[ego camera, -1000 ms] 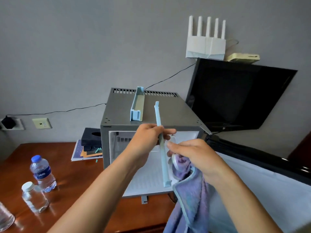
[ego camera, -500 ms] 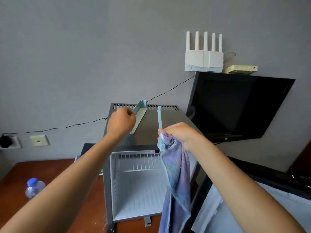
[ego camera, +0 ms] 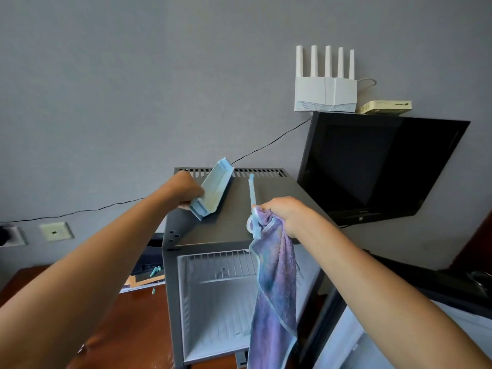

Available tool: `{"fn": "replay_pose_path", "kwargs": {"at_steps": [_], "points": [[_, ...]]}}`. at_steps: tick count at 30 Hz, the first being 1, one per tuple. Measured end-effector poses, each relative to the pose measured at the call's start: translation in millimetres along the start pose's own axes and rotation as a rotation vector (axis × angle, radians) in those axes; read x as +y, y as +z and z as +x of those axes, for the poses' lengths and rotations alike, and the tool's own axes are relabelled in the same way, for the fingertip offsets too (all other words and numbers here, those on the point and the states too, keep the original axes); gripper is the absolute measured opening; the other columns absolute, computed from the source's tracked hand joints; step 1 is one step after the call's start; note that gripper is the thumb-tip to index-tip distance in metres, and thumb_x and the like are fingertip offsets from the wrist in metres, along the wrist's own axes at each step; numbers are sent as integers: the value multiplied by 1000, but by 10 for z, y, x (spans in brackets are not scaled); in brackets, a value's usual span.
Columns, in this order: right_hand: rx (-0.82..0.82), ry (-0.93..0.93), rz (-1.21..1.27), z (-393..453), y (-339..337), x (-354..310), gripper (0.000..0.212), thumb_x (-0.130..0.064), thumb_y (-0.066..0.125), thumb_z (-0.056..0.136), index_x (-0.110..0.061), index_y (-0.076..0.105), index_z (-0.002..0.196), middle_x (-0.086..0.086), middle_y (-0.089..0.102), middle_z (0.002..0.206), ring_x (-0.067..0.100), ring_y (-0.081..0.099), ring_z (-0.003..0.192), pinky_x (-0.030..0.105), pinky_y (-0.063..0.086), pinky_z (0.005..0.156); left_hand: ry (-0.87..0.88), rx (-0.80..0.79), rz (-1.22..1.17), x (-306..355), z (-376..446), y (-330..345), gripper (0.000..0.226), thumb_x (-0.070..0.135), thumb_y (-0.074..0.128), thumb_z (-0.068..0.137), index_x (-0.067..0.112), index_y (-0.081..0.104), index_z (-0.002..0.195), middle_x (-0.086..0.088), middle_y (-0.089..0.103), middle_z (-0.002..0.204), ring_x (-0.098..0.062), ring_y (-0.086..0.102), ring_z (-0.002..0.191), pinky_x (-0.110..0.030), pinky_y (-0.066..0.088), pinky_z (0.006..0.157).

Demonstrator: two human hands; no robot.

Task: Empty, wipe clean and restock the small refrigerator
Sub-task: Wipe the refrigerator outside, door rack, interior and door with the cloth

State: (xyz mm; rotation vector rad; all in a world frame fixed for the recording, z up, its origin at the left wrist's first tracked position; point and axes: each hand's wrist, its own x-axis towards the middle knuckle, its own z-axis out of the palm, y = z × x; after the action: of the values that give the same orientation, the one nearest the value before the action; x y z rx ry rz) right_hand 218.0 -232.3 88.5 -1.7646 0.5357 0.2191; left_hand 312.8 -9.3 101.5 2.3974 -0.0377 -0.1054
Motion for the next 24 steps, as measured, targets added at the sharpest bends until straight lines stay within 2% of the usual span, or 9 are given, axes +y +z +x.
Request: {"fn": "replay_pose_path", "kwargs": {"at_steps": [4, 7, 8, 12, 15, 18, 20, 22, 24], "points": [[59, -26, 28, 75, 52, -76, 18, -6, 83, 71, 5, 70, 77, 25, 72, 85, 30, 64, 65, 36, 55, 68, 27, -87, -15, -115, 5, 53, 25, 15, 80, 88, -6, 68, 91, -14, 71, 78, -24, 70, 65, -34, 62, 62], [117, -58, -8, 87, 131, -177, 11, -2, 81, 75, 2, 72, 76, 16, 67, 72, 25, 62, 60, 29, 51, 58, 104, -44, 67, -110, -47, 130, 27, 18, 79, 89, -1, 68, 73, -5, 61, 58, -9, 56, 42, -21, 45, 42], [127, -66, -20, 77, 158, -213, 11, -2, 81, 74, 3, 73, 79, 15, 67, 71, 24, 61, 60, 28, 50, 58, 127, -40, 94, -111, -55, 160, 30, 20, 79, 88, -2, 68, 71, -5, 61, 57, -11, 54, 43, -21, 43, 44], [161, -149, -32, 77, 279, -371, 17, 6, 72, 65, -1, 70, 81, 8, 61, 67, 22, 57, 55, 22, 46, 51, 210, -22, 201, -122, -134, 244, 30, 28, 81, 85, -2, 74, 86, -11, 72, 81, -29, 67, 78, -37, 54, 71], [179, -207, -38, 80, 339, -481, 16, 7, 69, 70, -6, 62, 64, 5, 63, 64, 20, 56, 54, 16, 39, 42, 238, -12, 211, -140, -167, 263, 25, 28, 79, 87, 4, 73, 84, -9, 72, 84, -26, 66, 80, -37, 52, 71], [224, -248, -77, 87, 436, -569, 10, 1, 76, 75, -6, 70, 76, 6, 66, 78, 17, 59, 63, 16, 40, 45, 266, 77, 68, -170, -141, 234, 21, 22, 72, 92, 4, 75, 81, -7, 72, 78, -22, 62, 72, -30, 47, 66], [241, -238, -124, 114, 521, -631, 16, -5, 81, 76, -5, 66, 81, 1, 62, 72, 11, 52, 58, 14, 36, 40, 272, 102, -176, -144, -98, 186, 24, 17, 65, 96, -1, 73, 81, -8, 69, 72, -20, 59, 64, -28, 48, 61], [244, -215, -200, 170, 614, -675, 30, -17, 86, 77, -9, 57, 73, -3, 57, 66, 6, 45, 54, 14, 32, 33, 217, -10, -473, -62, -65, 139, 25, 17, 65, 99, -5, 72, 88, -11, 70, 74, -15, 62, 59, -25, 55, 60], [248, -216, -249, 222, 709, -697, 35, -27, 89, 75, -10, 58, 75, -1, 63, 74, 9, 53, 61, 16, 41, 47, 144, -130, -616, 13, -9, 111, 28, 19, 67, 99, -9, 72, 96, -15, 72, 79, -14, 66, 59, -23, 57, 61]]}}
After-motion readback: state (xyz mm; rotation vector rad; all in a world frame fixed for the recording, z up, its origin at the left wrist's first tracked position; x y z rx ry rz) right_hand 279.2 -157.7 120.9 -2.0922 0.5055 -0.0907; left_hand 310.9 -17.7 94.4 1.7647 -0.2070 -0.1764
